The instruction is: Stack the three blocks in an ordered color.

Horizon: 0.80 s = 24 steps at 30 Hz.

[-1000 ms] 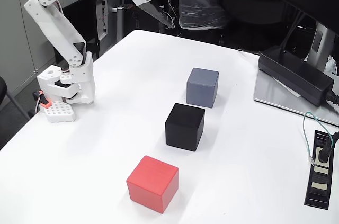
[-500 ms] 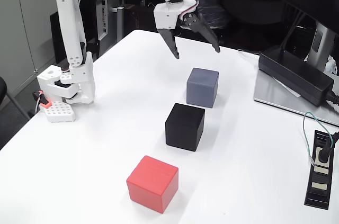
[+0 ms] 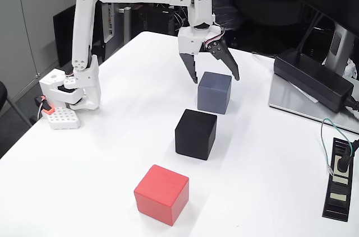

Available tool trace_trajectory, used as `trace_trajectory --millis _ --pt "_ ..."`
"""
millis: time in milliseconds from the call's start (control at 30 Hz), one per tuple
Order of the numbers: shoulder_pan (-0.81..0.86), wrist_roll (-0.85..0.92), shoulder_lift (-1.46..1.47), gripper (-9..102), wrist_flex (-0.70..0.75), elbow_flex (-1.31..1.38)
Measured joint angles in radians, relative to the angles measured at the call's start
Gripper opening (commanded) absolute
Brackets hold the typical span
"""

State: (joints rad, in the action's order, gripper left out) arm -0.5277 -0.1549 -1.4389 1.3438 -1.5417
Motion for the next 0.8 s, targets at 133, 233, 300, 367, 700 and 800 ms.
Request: trace_trajectory --millis 133,233,300,367,700,800 --pt "0.000 0.000 0.043 36 0.000 0.000" --pt "0.000 0.000 0.060 36 -0.006 0.000" --pt "0.002 0.000 0.061 36 -0.006 0.000" --pt "0.002 0.000 0.063 33 -0.006 0.000" --pt "0.002 0.000 0.061 7 -0.002 0.005" --pt "0.002 0.000 0.061 1 0.000 0.011"
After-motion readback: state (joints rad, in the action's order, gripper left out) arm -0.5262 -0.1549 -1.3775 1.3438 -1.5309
